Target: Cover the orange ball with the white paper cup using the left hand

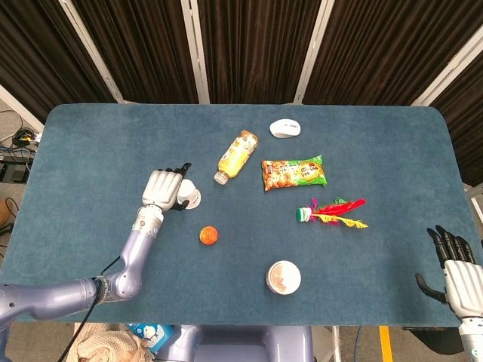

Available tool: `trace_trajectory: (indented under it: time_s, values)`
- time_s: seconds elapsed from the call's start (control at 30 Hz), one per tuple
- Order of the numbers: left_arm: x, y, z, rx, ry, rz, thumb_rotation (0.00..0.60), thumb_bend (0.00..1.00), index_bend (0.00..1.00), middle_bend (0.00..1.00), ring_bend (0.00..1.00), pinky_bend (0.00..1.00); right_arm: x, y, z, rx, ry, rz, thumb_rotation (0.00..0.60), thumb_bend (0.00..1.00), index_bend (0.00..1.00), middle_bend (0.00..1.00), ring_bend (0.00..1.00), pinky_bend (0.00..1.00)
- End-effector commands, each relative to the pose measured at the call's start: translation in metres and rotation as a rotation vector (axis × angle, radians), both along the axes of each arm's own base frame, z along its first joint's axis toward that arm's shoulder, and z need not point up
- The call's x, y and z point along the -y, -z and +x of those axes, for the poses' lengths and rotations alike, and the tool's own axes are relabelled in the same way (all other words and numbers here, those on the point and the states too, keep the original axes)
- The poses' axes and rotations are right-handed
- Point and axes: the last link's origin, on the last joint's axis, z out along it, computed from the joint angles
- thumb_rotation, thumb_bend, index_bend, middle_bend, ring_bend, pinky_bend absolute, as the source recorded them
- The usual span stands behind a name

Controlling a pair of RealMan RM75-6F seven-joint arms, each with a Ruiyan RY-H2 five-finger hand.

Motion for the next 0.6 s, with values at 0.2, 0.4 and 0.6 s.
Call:
trace_trajectory:
  time_s: [0.2, 0.4, 0.6]
  values:
    - [-0.0018, 0.0032, -0.0005, 0.004, -0.006, 0.002, 0.600, 0.27, 0.21, 0.37, 0.32, 0.39, -0.0004, 0.0002, 0.0003, 0.001, 0.000, 0.001, 0.600, 0.35, 0.00, 0.00, 0.00, 0.03]
    - [0.0016, 0.0068, 0.0003, 0.001, 0.002, -0.014, 0.600, 0.29, 0.28, 0.41, 0.36, 0.42, -0.0003, 0.0001, 0.0002, 0.000, 0.001, 0.000, 0.600, 0.35, 0.00, 0.00, 0.00, 0.03]
    - [0.0068, 0.0020, 0.0026, 0.006, 0.026, -0.021, 0.600, 0.29, 0.29, 0.42, 0.36, 0.42, -0.0005, 0.0004, 0.0005, 0.000, 0.000, 0.001, 0.600, 0.35, 0.00, 0.00, 0.00, 0.03]
